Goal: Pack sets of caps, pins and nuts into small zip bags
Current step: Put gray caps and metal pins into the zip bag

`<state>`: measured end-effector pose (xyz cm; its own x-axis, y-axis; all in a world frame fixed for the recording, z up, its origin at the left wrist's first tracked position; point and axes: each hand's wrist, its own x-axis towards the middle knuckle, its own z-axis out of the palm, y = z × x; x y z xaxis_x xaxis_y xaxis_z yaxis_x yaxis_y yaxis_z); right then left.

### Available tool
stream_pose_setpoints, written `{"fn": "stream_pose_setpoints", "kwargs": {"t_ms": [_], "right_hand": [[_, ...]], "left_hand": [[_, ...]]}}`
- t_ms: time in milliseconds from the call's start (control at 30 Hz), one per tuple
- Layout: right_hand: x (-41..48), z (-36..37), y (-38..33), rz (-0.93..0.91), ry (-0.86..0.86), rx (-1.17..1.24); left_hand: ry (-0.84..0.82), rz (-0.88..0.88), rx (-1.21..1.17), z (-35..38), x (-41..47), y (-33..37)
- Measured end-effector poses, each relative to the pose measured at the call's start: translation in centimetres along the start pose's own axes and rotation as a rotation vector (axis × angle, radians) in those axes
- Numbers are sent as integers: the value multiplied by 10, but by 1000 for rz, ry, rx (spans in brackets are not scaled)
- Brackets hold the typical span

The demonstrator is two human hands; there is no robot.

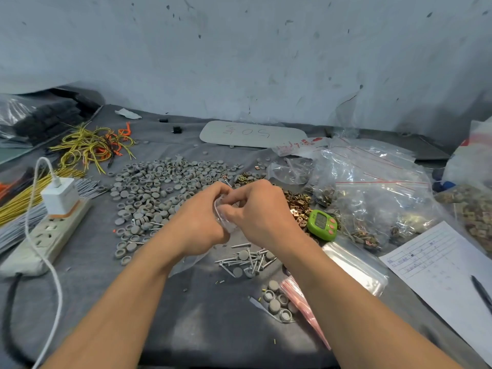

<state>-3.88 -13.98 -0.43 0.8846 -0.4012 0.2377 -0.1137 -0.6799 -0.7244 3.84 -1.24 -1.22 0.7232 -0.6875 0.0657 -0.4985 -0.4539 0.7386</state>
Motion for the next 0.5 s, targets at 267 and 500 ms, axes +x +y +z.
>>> {"fn": "stream_pose_setpoints", "kwargs": {"t_ms": [267, 500], "right_hand": [[8, -6, 14, 148, -28, -303], [7, 13, 21, 127, -235, -695]], "left_hand": [[215, -135, -218, -11, 2, -16], [310, -164, -367, -17, 4, -19]]}}
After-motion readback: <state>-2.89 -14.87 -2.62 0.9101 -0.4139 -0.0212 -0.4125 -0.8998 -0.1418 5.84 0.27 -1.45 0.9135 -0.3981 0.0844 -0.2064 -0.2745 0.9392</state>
